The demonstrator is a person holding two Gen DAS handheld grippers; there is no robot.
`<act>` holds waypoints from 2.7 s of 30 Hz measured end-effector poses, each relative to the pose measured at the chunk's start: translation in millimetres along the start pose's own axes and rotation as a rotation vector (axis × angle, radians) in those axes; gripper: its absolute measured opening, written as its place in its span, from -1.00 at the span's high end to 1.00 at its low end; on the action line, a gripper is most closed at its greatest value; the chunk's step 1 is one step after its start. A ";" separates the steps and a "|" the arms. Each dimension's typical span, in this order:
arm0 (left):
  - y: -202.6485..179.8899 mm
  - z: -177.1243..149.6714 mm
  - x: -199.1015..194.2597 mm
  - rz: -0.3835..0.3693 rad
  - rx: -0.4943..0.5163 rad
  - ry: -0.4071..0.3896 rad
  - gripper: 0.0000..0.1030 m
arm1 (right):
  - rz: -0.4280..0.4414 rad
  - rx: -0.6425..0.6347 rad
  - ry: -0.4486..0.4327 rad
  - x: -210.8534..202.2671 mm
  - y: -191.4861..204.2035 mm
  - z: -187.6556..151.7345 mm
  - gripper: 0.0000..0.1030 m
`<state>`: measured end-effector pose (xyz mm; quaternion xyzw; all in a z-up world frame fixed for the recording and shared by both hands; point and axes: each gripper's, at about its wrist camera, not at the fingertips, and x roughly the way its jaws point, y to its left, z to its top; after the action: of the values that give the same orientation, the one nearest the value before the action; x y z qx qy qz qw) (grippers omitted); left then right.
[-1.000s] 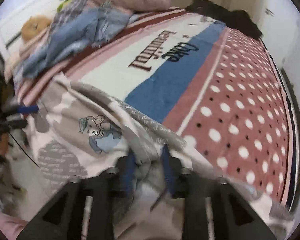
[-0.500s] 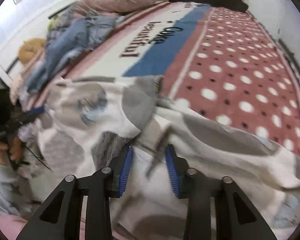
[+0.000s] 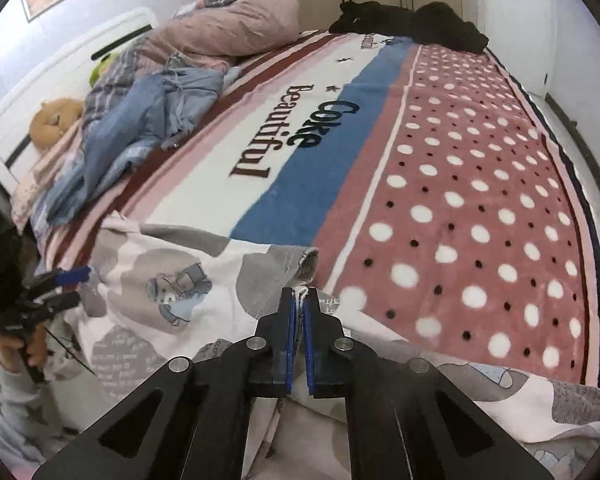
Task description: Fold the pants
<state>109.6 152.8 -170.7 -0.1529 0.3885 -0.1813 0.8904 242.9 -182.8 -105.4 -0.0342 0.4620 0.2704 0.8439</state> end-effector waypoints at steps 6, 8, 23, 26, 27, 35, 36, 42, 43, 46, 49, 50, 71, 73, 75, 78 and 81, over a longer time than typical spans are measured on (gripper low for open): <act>0.4 -0.1 -0.7 -0.001 0.003 -0.001 -0.25 | 0.006 0.064 0.052 6.4 -12.9 -3.4 0.70; 1.1 0.1 -0.3 -0.001 0.005 0.001 -0.26 | 0.056 0.085 0.098 9.7 -16.4 -8.5 0.70; 2.5 0.6 0.7 -0.012 -0.010 -0.013 -0.27 | 0.097 0.023 -0.044 -18.3 17.2 1.8 1.00; 1.9 0.9 1.1 -0.010 -0.007 -0.016 -0.27 | 0.076 0.015 -0.026 -18.4 19.0 15.6 1.00; 1.5 0.6 1.0 -0.010 -0.004 -0.016 -0.27 | 0.078 0.017 -0.002 -15.3 17.8 15.8 1.00; 3.4 0.4 1.9 -0.020 -0.002 -0.017 -0.27 | 0.059 0.059 0.134 2.0 -7.2 -26.5 0.83; 3.5 0.4 1.9 -0.020 -0.002 -0.017 -0.27 | 0.093 0.066 0.156 4.6 -9.4 -33.9 0.74; 2.8 -0.6 1.1 -0.018 -0.005 -0.018 -0.28 | 0.205 0.075 0.150 6.1 -8.2 -50.5 0.15; 2.7 -0.7 1.0 -0.017 -0.006 -0.018 -0.28 | 0.240 0.102 0.135 3.9 -11.0 -50.8 0.08; 1.8 -1.6 0.7 -0.015 -0.002 -0.017 -0.28 | 0.293 0.162 0.088 -1.8 -17.6 -51.1 -0.09; 2.0 -1.5 1.1 -0.016 -0.005 -0.016 -0.28 | 0.278 0.221 0.070 -1.0 -27.0 -52.1 -0.14; 1.9 -1.6 0.7 -0.016 -0.004 -0.016 -0.28 | 0.294 0.233 0.060 -2.0 -28.7 -53.2 -0.14; -1.2 3.9 -5.6 -0.003 0.011 -0.038 -0.28 | 0.123 0.065 -0.119 -24.6 31.1 4.0 0.98; -1.5 5.1 -3.7 -0.001 0.012 -0.037 -0.28 | 0.090 0.067 -0.097 -20.1 28.1 11.5 0.98; -2.2 4.6 -1.0 0.004 0.016 -0.034 -0.28 | 0.039 0.039 -0.068 -7.2 25.0 14.7 0.96; -2.6 2.3 1.8 0.014 0.020 -0.023 -0.28 | 0.018 0.049 0.024 22.2 16.2 6.8 0.82; -3.4 0.3 -4.7 0.018 0.030 -0.026 -0.28 | 0.028 0.069 0.036 21.7 10.7 -4.3 0.45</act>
<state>106.2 151.9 -166.1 -0.1382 0.3755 -0.1773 0.8991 243.7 -165.9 -123.1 -0.0035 0.4868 0.2655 0.8322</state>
